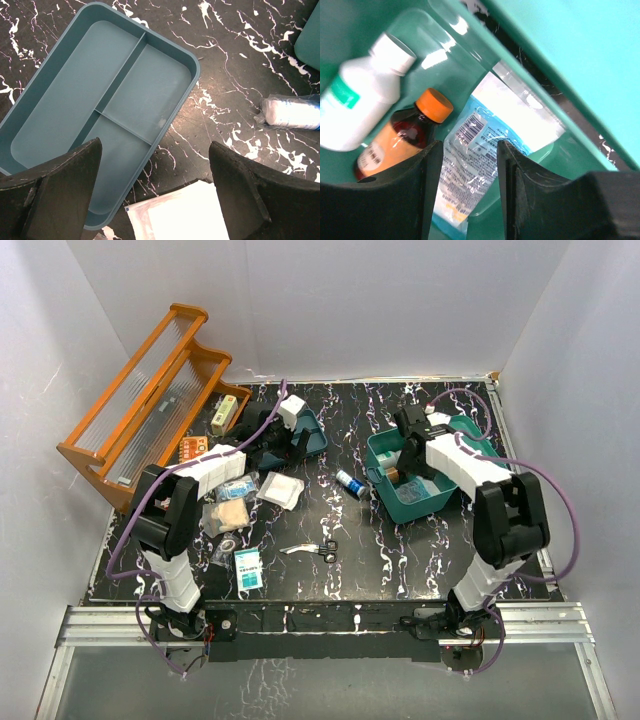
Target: Organize the medicine kit
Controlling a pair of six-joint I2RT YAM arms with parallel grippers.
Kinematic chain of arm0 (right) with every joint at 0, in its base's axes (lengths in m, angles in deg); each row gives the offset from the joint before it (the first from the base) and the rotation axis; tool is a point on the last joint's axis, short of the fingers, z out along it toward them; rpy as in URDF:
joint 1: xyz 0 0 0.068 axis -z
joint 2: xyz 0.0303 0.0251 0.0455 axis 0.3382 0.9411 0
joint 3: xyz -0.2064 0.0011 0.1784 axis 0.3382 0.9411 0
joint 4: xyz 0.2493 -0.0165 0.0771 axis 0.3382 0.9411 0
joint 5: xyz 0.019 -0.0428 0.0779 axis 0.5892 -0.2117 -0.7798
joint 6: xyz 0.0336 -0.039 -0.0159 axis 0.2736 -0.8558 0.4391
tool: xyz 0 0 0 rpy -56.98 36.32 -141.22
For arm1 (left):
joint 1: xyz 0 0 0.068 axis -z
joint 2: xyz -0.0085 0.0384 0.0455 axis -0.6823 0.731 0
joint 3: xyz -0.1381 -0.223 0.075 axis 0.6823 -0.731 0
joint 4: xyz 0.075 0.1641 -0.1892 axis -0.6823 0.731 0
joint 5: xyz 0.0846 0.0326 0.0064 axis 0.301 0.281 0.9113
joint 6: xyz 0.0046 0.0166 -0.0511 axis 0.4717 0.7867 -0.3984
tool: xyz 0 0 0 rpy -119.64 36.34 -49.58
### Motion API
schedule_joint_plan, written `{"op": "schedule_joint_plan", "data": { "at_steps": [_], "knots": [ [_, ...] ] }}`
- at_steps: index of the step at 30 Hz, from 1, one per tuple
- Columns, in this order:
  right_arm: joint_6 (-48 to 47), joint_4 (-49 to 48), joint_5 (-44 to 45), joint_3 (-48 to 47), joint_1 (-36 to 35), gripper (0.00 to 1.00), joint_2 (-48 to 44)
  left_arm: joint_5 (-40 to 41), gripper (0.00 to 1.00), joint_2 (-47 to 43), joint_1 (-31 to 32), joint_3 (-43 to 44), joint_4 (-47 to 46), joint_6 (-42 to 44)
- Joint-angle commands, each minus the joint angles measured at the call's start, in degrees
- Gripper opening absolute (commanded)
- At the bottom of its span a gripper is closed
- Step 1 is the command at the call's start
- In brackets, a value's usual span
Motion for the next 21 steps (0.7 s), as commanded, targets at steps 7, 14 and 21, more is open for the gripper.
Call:
{"op": "schedule_joint_plan", "data": {
  "at_steps": [7,14,21],
  "knots": [
    [-5.15,-5.81,-0.83,-2.26,0.24,0.52,-13.74,-1.54,0.87,-5.28,-0.35,-1.77,-1.73,-6.83],
    [-7.86,-8.26,-9.92,-5.13,0.26,0.53,-16.79,3.83,0.86,-9.48,-0.35,-3.30,4.38,-15.59],
    [-8.47,-10.19,-19.24,-4.39,0.13,0.51,-19.20,14.89,0.79,-13.55,-0.43,-4.85,19.34,-28.15]
  ]
}}
